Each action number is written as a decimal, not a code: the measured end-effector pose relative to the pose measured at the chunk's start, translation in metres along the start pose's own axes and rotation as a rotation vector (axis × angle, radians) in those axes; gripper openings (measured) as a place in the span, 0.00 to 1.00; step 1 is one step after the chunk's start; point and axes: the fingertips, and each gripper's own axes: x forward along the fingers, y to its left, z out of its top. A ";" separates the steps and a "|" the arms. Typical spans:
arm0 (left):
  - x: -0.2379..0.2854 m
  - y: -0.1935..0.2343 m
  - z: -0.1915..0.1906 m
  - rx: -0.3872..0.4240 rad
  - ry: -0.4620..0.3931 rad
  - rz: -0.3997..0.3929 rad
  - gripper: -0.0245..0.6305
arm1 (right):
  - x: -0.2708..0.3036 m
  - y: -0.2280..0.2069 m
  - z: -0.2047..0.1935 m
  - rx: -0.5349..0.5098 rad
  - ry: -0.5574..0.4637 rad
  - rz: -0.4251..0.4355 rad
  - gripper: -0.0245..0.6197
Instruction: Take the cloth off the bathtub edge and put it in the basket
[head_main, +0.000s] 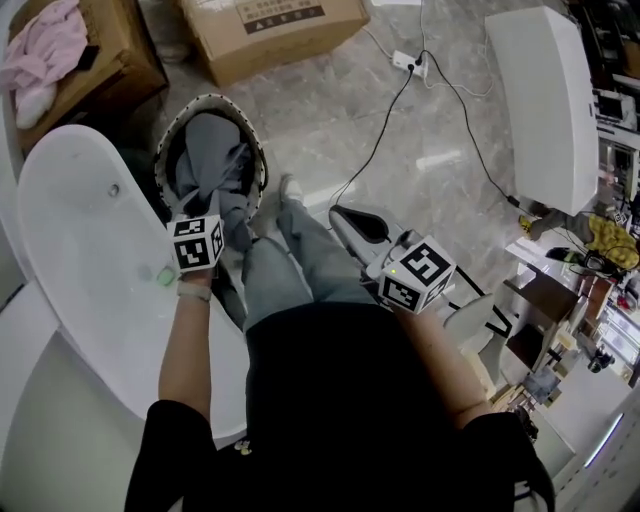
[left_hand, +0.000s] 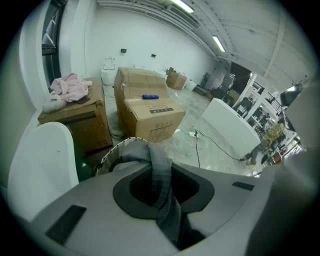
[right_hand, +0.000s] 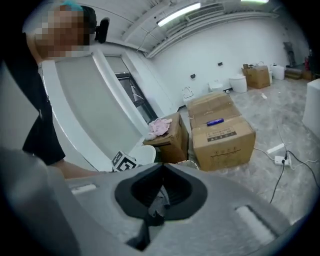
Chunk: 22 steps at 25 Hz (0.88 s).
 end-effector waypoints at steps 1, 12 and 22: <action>0.009 0.004 -0.006 0.004 0.013 0.000 0.16 | 0.002 0.001 -0.004 -0.001 0.007 0.001 0.03; 0.100 0.057 -0.069 -0.018 0.117 0.002 0.16 | 0.027 -0.005 -0.051 0.021 0.062 -0.017 0.03; 0.164 0.087 -0.108 -0.041 0.181 0.041 0.16 | 0.035 -0.007 -0.088 0.061 0.094 -0.040 0.03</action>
